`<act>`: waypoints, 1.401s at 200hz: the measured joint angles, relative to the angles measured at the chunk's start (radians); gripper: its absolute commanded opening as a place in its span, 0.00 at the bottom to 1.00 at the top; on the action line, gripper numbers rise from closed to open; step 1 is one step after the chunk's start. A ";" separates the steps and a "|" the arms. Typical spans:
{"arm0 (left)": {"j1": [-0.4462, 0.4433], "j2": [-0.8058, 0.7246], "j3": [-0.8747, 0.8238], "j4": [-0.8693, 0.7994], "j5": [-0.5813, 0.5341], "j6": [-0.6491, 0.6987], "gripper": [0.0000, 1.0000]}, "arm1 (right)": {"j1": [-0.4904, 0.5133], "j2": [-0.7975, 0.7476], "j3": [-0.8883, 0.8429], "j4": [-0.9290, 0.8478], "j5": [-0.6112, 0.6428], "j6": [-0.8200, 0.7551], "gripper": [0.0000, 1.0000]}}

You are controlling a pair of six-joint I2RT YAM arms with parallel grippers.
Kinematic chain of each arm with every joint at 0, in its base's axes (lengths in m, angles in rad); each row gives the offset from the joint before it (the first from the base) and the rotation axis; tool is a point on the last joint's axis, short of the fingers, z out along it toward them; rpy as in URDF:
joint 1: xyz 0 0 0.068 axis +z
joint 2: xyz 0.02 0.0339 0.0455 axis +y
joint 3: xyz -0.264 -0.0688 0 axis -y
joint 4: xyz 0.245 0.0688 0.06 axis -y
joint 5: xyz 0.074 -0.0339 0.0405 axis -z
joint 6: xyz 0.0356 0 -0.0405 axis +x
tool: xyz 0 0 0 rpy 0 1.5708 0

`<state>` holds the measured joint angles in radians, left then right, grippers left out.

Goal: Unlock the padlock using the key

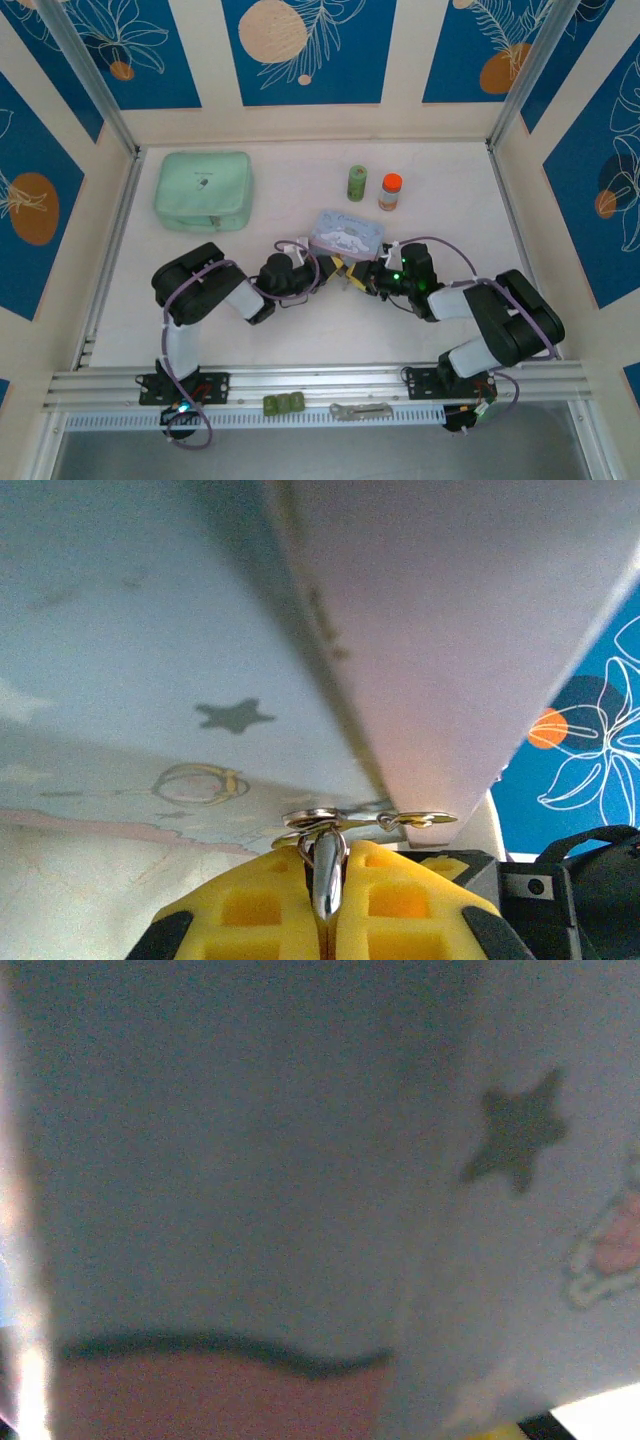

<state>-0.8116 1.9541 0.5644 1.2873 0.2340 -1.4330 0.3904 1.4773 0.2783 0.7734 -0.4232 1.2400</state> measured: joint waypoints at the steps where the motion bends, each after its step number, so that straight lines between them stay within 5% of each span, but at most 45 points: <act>1: 0.000 0.000 0.000 0.001 -0.001 -0.002 0.00 | 0.000 0.001 0.000 0.002 0.000 0.001 0.21; 31: -0.001 0.011 -0.002 0.014 -0.008 -0.020 0.00 | 0.000 0.045 -0.009 0.067 -0.002 0.034 0.20; 80: -0.002 0.014 -0.002 0.007 -0.046 -0.036 0.00 | 0.000 0.130 -0.018 0.209 -0.007 0.094 0.00; 140: 0.005 0.014 -0.004 0.005 -0.061 -0.023 0.00 | -0.015 0.303 -0.027 0.483 -0.050 0.341 0.00; 196: 0.033 0.005 0.005 0.022 -0.005 0.152 0.00 | -0.017 0.374 -0.023 0.626 -0.071 0.694 0.00; 280: 0.079 -0.008 0.027 0.037 0.054 0.378 0.00 | -0.005 0.364 0.039 0.581 -0.026 0.814 0.00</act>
<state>-0.7326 1.9457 0.5911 1.3247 0.2878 -1.0546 0.3859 1.8416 0.3168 1.3544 -0.4488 2.0544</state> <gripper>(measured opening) 0.074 0.051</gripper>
